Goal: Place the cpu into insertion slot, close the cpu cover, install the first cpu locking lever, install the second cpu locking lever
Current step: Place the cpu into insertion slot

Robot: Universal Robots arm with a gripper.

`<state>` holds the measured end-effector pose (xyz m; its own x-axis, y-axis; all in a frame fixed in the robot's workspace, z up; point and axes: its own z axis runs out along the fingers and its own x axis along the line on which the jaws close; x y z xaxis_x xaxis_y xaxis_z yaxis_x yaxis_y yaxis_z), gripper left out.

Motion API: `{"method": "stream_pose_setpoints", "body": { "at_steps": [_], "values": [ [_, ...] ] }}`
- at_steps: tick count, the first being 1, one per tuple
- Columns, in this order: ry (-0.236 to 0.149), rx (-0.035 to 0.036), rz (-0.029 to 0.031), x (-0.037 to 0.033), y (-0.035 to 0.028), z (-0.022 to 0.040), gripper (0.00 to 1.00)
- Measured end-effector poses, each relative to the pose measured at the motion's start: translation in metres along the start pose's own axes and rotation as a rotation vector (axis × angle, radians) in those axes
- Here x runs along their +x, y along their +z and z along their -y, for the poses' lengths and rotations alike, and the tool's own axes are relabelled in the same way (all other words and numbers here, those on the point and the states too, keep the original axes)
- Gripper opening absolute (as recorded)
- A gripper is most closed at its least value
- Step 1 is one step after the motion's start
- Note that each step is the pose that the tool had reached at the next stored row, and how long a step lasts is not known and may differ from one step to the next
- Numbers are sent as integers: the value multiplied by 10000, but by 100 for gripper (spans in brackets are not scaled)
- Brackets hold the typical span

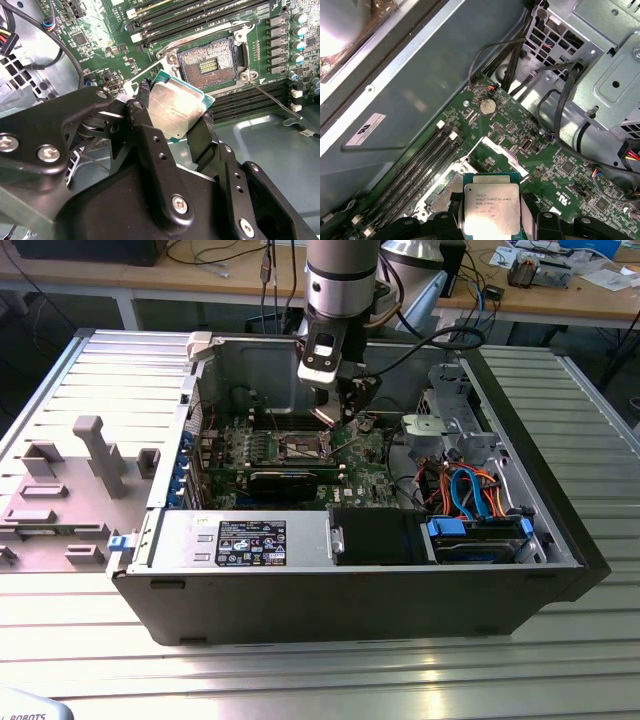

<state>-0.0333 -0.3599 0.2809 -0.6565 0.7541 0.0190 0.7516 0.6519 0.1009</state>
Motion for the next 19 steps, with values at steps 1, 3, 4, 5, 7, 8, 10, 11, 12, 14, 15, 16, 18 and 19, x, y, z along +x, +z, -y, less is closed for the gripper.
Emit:
{"method": "stream_pose_setpoints", "body": {
  "at_steps": [1, 3, 4, 5, 7, 8, 10, 11, 12, 14, 15, 16, 18, 19],
  "values": [
    [11, 0, 2, 0, 0, 0, 54],
    [31, -1, 4, 0, 1, 0, 54],
    [43, -1, 5, 0, 1, 0, 54],
    [57, -1, 6, 0, 1, 0, 54],
    [88, -2, 9, 0, 2, 0, 54],
    [101, -2, 11, 0, 3, 0, 54],
    [130, -3, 14, 0, 3, 0, 54],
    [146, -3, 15, 0, 4, 0, 54],
    [157, -3, 16, 0, 4, 0, 54],
    [180, -4, 18, 0, 5, 0, 54],
    [193, -3, 20, 0, 5, 0, 54],
    [204, -4, 21, 0, 5, 0, 54],
    [247, -5, 26, 0, 6, 1, 54],
    [266, -5, 27, 0, 6, 1, 54]
  ]
}}
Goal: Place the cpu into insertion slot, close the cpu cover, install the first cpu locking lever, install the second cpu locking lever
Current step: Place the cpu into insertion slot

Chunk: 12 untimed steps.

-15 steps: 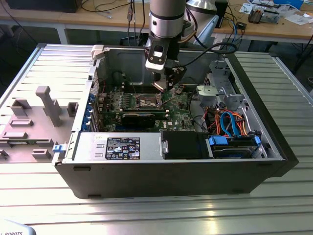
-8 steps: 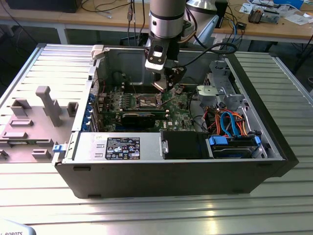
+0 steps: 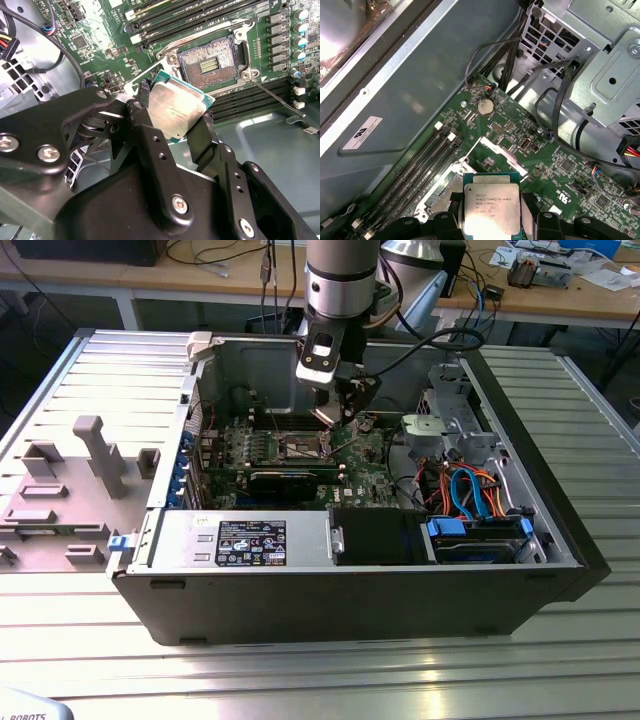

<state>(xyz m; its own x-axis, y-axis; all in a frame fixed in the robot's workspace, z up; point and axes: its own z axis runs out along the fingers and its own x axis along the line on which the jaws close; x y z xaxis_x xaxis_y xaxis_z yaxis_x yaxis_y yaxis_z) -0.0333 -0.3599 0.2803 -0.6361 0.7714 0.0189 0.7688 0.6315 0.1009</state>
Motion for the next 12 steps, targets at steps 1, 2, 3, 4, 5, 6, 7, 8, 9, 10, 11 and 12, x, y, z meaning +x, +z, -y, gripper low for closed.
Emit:
{"method": "stream_pose_setpoints", "body": {
  "at_steps": [1, 2, 3, 4, 5, 6, 7, 8, 9, 10, 11, 12],
  "values": [
    [23, -1, 2, 0, 0, 0, 54],
    [40, -2, 4, 0, 1, 0, 54],
    [50, -1, 5, 0, 1, 0, 54],
    [61, -1, 7, 0, 1, 0, 54],
    [74, -2, 8, 0, 2, 0, 54],
    [99, -2, 10, 0, 2, 0, 54],
    [117, -3, 12, 0, 3, 0, 54],
    [128, -3, 13, 0, 3, 0, 54],
    [140, -3, 14, 0, 3, 0, 54],
    [160, -3, 17, 0, 4, 1, 54],
    [171, -4, 18, 0, 4, 0, 54],
    [187, -3, 19, 0, 4, 1, 54]
  ]
}}
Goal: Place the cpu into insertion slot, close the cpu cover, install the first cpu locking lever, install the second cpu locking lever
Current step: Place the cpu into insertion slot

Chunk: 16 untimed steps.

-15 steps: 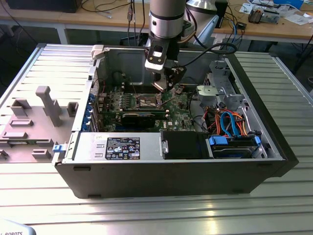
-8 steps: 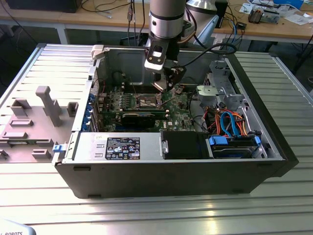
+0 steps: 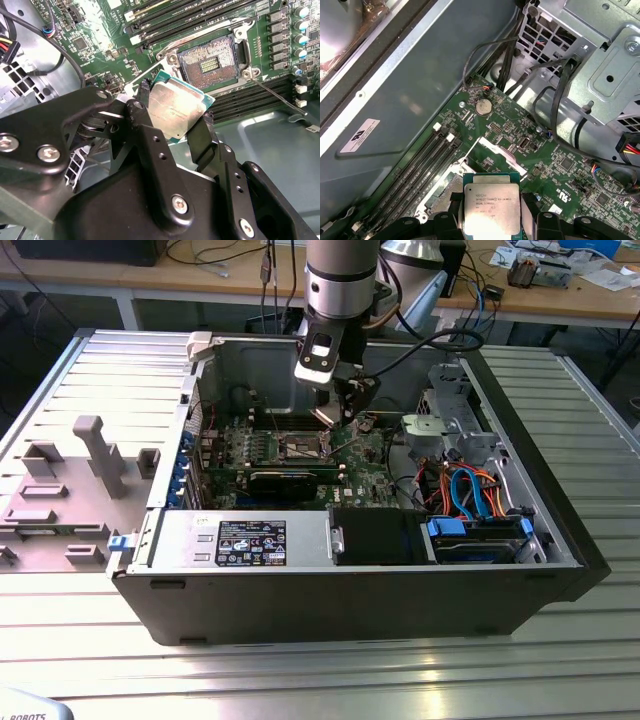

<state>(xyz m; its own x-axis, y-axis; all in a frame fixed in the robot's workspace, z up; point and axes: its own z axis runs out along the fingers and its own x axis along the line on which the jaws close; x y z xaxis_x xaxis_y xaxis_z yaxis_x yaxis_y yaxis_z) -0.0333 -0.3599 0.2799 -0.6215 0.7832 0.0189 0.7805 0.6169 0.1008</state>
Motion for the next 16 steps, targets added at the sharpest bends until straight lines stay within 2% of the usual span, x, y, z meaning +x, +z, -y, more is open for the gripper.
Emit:
{"method": "stream_pose_setpoints", "body": {
  "at_steps": [16],
  "values": [
    [250, -6, 25, 0, 6, 0, 54]
  ]
}}
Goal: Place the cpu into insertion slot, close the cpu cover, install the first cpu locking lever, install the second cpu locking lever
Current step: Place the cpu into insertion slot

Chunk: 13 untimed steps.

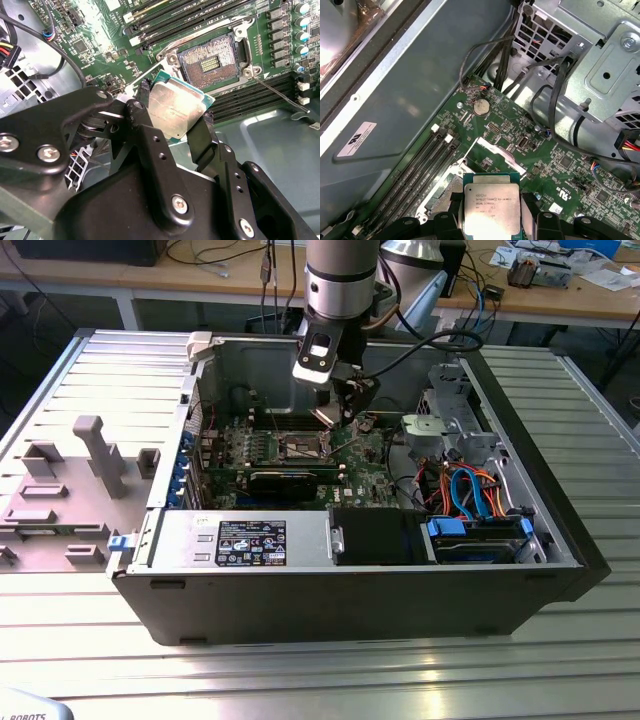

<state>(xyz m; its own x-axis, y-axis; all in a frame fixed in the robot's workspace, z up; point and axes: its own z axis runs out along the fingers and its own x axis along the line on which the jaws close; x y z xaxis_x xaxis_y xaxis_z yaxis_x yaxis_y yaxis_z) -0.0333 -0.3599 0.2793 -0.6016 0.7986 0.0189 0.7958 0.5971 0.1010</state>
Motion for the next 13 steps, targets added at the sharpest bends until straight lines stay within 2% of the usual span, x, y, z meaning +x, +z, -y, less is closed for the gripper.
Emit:
{"method": "stream_pose_setpoints", "body": {
  "at_steps": [13],
  "values": [
    [206, -3, 21, 0, 4, 1, 54]
  ]
}}
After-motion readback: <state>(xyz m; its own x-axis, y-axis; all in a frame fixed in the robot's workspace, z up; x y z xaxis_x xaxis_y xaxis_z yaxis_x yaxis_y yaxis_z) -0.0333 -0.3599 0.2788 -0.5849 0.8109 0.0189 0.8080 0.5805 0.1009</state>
